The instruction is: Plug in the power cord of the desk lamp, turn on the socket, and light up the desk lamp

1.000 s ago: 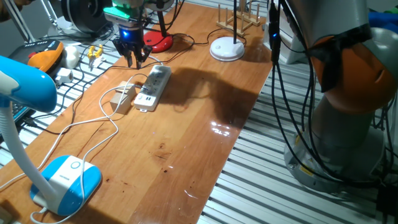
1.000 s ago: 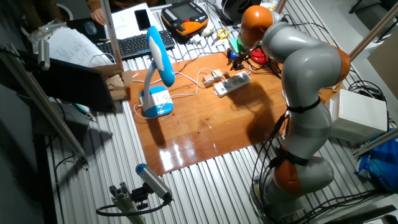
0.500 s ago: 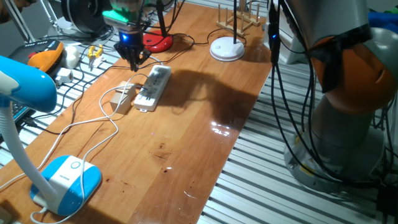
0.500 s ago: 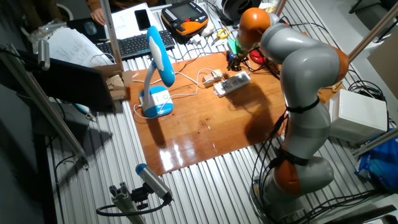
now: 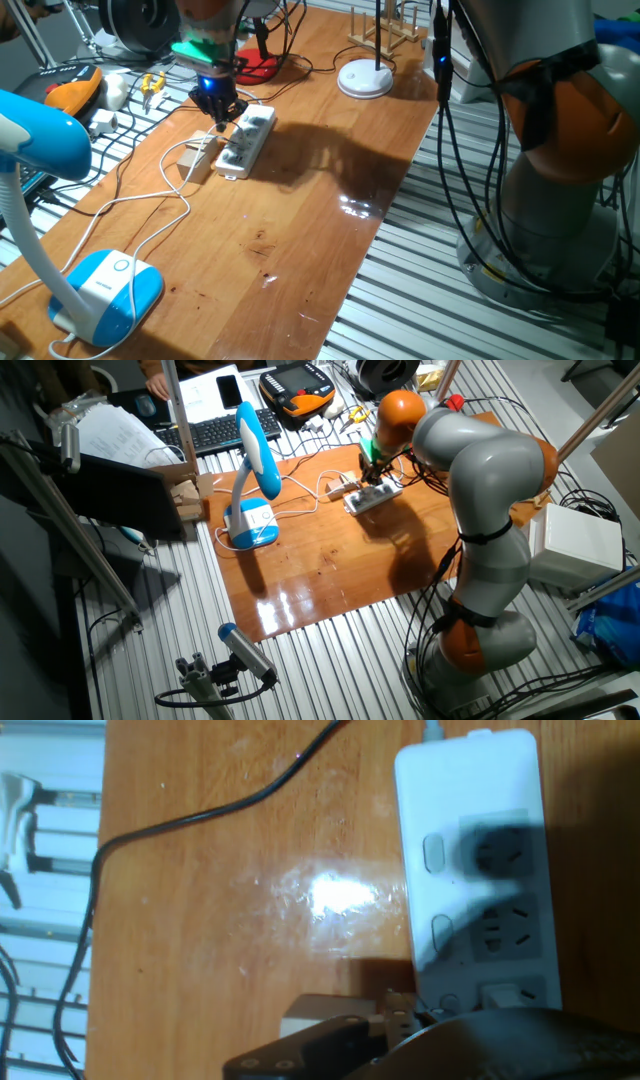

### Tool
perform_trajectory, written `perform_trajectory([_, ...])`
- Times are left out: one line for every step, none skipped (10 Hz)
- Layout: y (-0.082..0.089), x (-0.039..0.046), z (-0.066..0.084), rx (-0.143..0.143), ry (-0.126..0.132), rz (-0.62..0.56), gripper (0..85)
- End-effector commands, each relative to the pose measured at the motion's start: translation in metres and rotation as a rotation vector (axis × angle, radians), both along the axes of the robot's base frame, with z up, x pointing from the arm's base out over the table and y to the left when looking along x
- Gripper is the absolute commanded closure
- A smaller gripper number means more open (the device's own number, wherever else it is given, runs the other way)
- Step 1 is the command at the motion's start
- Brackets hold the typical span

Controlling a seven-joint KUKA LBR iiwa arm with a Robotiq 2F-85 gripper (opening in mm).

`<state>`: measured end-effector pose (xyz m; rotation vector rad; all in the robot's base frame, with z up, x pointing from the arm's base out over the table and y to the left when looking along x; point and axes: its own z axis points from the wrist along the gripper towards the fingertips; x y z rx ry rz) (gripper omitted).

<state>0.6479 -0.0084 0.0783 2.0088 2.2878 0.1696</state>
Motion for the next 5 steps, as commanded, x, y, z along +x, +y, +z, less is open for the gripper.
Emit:
perform_trajectory([0.0,-0.0015,0.0,-0.013,0.01,0.009,85.0])
perform_trajectory([0.0,-0.0035,-0.001,-0.018,0.016,0.023,85.0])
perform_trajectory([0.0,-0.0058,-0.003,-0.026,0.021,0.035,85.0])
perform_trajectory([0.001,-0.0089,-0.006,-0.035,0.021,0.047,85.0])
perform_trajectory([0.001,-0.0119,-0.006,-0.035,0.027,0.062,85.0])
